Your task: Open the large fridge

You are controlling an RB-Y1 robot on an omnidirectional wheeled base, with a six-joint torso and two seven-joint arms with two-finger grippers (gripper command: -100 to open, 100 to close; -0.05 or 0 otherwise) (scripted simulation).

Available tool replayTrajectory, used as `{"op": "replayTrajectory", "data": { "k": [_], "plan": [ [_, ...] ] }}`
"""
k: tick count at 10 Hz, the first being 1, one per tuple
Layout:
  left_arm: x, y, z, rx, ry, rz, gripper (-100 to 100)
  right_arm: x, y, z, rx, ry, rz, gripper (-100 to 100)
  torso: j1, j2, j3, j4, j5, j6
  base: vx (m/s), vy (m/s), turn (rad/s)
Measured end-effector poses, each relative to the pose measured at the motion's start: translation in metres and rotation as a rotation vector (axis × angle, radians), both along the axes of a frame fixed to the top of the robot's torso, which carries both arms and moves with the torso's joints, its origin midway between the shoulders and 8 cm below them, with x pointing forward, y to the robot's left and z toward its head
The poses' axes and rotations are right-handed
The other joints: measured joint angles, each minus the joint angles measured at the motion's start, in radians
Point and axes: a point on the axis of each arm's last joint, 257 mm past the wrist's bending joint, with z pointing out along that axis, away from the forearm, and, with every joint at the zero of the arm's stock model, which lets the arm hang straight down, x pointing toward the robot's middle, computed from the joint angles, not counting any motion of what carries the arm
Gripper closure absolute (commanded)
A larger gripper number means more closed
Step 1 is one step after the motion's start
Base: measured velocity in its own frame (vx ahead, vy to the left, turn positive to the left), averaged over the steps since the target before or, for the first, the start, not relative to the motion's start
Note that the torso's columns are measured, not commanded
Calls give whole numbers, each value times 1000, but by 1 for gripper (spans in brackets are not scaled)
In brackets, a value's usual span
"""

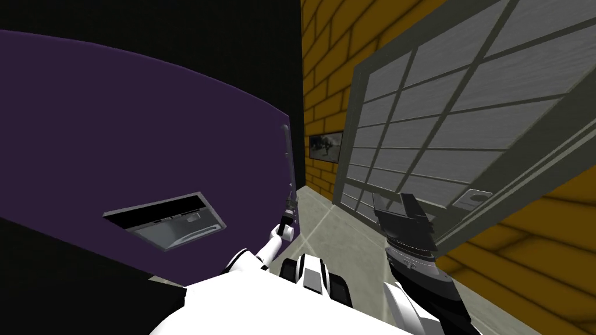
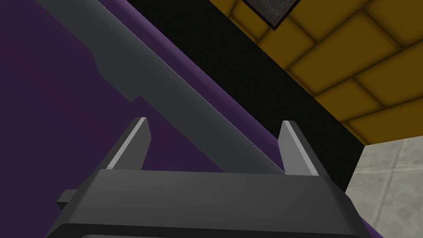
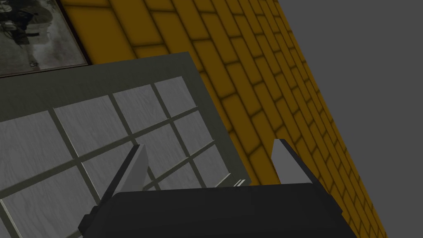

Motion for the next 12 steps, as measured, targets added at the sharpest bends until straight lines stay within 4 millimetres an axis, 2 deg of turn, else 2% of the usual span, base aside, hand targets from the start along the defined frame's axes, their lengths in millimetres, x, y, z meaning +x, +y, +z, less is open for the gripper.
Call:
{"op": "replayTrajectory", "data": {
  "k": [2,3,5,7,8,9,12],
  "plan": [
    [-3,-15,-3,-1,11,-26,100,0,0,0,0,0,0,0,2,-6,-4,2,-2,-7,-118,15,3],
    [0,-30,0,2,1,-55,100,0,0,0,0,0,0,0,-1,1,0,-2,1,1,-224,45,-55],
    [-4,-48,0,2,9,-87,100,0,0,0,0,0,0,0,0,-1,-1,1,-1,-4,-195,42,-36],
    [-1,-88,9,6,5,-156,100,0,0,0,0,0,0,0,-4,9,6,2,0,4,-289,24,-46],
    [-3,-93,4,6,18,-164,100,0,0,0,0,0,0,0,-4,-1,0,5,-2,-2,-147,16,-81],
    [-6,-97,2,5,22,-178,100,0,0,0,0,0,0,0,-2,-2,-1,4,-1,0,-257,67,-104],
    [-13,-129,7,5,14,-262,100,0,0,0,0,0,0,0,-1,4,3,4,0,1,-242,88,-114]
  ]
}}
